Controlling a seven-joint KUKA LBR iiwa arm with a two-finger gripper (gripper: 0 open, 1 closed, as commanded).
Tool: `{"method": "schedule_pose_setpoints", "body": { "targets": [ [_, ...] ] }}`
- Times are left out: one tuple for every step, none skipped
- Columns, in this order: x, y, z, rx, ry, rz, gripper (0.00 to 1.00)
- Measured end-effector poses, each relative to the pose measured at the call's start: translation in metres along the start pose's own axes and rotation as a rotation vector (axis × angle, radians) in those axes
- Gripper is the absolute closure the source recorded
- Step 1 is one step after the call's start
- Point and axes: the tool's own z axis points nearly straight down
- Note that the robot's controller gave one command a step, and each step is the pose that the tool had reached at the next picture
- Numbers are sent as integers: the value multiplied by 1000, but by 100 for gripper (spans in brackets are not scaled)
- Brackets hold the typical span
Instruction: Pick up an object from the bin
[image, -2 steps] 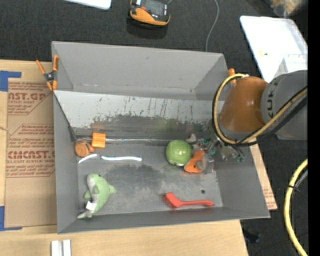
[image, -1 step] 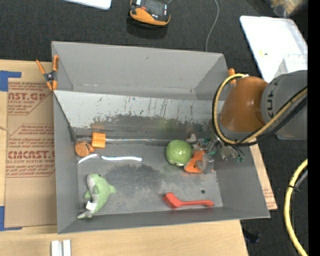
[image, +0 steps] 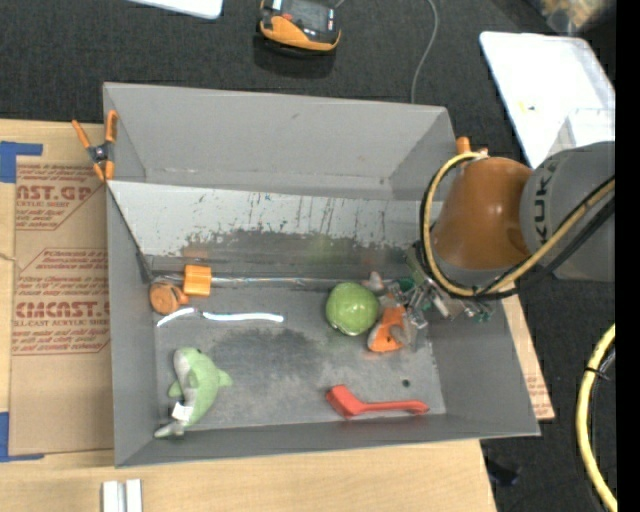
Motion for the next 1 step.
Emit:
{"method": "schedule_pose_setpoints", "body": {
  "targets": [
    [-2,-2,1,-2,3,144,100]
  ]
}}
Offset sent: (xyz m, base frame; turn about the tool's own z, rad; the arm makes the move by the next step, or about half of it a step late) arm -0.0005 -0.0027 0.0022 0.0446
